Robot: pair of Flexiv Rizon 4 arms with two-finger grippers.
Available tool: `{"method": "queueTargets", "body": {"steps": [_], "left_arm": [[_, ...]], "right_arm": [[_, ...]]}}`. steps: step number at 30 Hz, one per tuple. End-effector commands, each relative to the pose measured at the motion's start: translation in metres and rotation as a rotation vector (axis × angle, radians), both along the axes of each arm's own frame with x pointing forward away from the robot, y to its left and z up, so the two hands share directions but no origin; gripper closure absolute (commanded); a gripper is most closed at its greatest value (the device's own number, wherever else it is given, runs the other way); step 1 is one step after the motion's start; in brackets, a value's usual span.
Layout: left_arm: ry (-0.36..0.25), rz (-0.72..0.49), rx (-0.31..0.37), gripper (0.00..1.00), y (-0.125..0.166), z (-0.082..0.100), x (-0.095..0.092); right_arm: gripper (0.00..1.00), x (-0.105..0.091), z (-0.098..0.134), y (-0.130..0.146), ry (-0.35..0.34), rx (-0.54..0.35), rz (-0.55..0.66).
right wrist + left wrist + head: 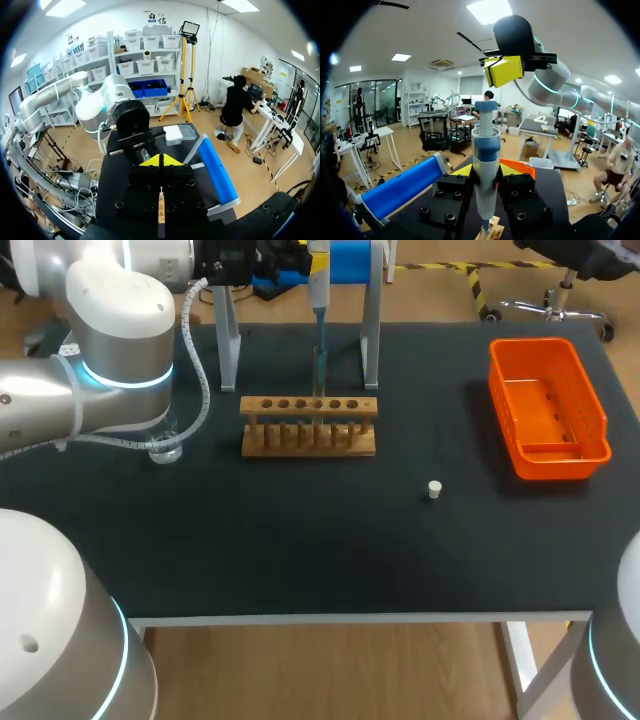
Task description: Invert the test tube, pick up the pipette, mount the tip to pipette, aspirate from beaker and dispense into the tube, eject the tip, return the pipette, and cap with the stopper.
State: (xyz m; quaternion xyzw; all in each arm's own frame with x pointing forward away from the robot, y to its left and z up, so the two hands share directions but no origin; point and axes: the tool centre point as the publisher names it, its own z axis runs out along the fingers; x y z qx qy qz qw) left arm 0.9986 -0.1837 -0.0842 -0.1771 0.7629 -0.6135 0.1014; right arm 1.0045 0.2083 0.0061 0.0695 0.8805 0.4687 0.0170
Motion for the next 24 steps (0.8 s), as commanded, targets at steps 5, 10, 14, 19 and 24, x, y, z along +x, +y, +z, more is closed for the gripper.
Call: {"method": "queueTargets", "body": {"steps": [5, 10, 14, 19, 24], "left_arm": [[-0.003, 0.002, -0.004, 1.00, -0.001, -0.001, 0.001], [-0.003, 0.002, -0.004, 1.00, -0.001, -0.001, 0.001], [-0.003, 0.002, -0.004, 1.00, -0.001, -0.001, 0.001], [-0.003, 0.002, -0.004, 1.00, -0.001, -0.001, 0.001], [-0.003, 0.002, -0.004, 1.00, -0.001, -0.001, 0.001]], "right_arm": [[1.00, 0.005, -0.001, 0.011, -0.001, -0.006, 0.003], [1.00, 0.006, -0.003, 0.016, 0.003, -0.010, 0.006], [1.00, 0.007, -0.006, 0.017, 0.006, -0.016, 0.007], [1.00, 0.007, -0.010, 0.018, 0.014, -0.024, 0.005], [1.00, 0.007, -0.012, 0.018, 0.018, -0.028, 0.006]]}}
